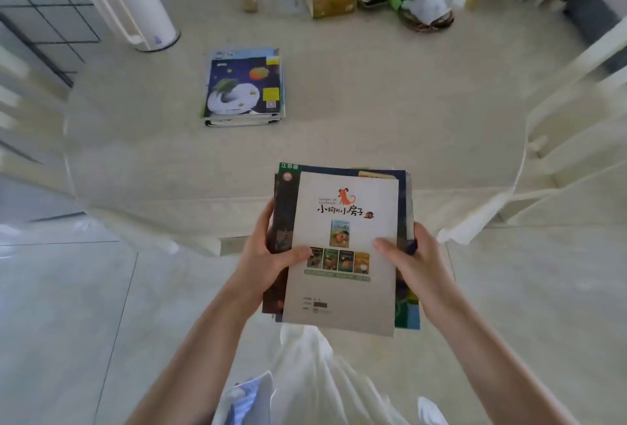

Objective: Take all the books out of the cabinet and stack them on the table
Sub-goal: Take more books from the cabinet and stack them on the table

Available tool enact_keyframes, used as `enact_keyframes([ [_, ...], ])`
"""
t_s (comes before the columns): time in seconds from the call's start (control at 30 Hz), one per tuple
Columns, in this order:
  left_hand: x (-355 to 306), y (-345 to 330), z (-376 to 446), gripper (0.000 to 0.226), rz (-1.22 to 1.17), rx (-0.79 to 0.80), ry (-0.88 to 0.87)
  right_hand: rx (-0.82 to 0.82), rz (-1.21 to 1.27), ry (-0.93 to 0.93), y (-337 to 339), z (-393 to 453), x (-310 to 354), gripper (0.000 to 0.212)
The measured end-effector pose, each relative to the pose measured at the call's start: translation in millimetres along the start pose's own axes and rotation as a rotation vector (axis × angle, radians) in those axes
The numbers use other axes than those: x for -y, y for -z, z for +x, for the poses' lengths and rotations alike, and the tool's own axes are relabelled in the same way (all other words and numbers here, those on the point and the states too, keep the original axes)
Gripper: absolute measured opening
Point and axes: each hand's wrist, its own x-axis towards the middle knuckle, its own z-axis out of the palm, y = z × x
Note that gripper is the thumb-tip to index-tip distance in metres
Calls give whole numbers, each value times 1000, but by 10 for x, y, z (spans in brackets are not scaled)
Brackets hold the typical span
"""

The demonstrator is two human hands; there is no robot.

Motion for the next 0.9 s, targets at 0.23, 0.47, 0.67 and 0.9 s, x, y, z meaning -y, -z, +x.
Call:
enact_keyframes([
  [0.23,-411,684,640,79,90,-63,-20,58,-119,28,-606,769,364,36],
  [0.47,-683,917,1214,60,91,-135,-25,128,-157,99,-889,1467,736,39],
  [0.67,-876,959,1761,65,133,-242,-110,213,-231,193,-965,2150,932,54],
  [0.9,-925,1095,2115,51,314,-492,-280,210,-248,291,-1196,2678,976,45],
])
